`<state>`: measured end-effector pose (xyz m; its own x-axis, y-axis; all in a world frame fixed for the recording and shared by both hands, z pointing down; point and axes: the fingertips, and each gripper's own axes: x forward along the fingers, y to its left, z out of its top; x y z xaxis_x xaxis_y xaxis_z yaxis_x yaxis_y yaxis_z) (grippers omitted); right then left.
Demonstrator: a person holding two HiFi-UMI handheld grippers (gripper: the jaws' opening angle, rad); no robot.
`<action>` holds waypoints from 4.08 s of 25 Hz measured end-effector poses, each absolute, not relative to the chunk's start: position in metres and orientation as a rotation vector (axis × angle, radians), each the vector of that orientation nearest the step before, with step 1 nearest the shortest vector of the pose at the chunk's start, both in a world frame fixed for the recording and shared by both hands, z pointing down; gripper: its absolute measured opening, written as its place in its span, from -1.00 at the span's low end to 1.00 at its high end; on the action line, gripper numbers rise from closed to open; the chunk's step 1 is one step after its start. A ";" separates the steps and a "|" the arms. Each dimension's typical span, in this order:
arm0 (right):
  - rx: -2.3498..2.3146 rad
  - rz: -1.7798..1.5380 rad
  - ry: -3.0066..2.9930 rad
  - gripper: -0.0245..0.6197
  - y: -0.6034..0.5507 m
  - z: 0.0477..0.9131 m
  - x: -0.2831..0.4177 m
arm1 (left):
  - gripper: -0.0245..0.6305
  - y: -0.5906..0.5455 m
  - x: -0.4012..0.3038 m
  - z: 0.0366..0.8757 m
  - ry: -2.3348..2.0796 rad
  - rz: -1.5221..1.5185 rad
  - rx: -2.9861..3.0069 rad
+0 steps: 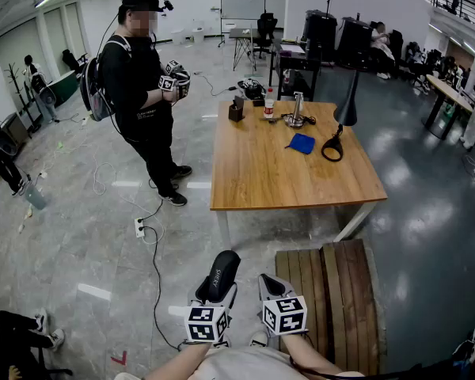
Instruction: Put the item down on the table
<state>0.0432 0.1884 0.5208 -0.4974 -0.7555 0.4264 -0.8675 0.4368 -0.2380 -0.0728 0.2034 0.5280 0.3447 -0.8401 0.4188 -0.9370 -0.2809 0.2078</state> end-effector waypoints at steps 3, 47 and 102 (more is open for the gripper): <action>1.392 0.628 -2.432 -0.93 0.181 0.524 0.057 | 0.07 0.196 -0.065 0.527 -1.580 0.303 2.183; 1.496 0.610 -2.374 -0.93 -0.136 0.521 0.018 | 0.07 -0.135 -0.097 0.533 -1.481 0.300 2.253; 1.332 0.744 -2.241 -0.93 -0.321 0.697 0.036 | 0.07 -0.352 -0.065 0.774 -1.474 0.512 1.926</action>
<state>0.0355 -0.3211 0.6971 -0.4478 -0.6607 0.6024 -0.8898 0.3955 -0.2276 -0.0650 -0.3518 0.7742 0.2913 -0.6990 0.6530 -0.9533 -0.1555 0.2588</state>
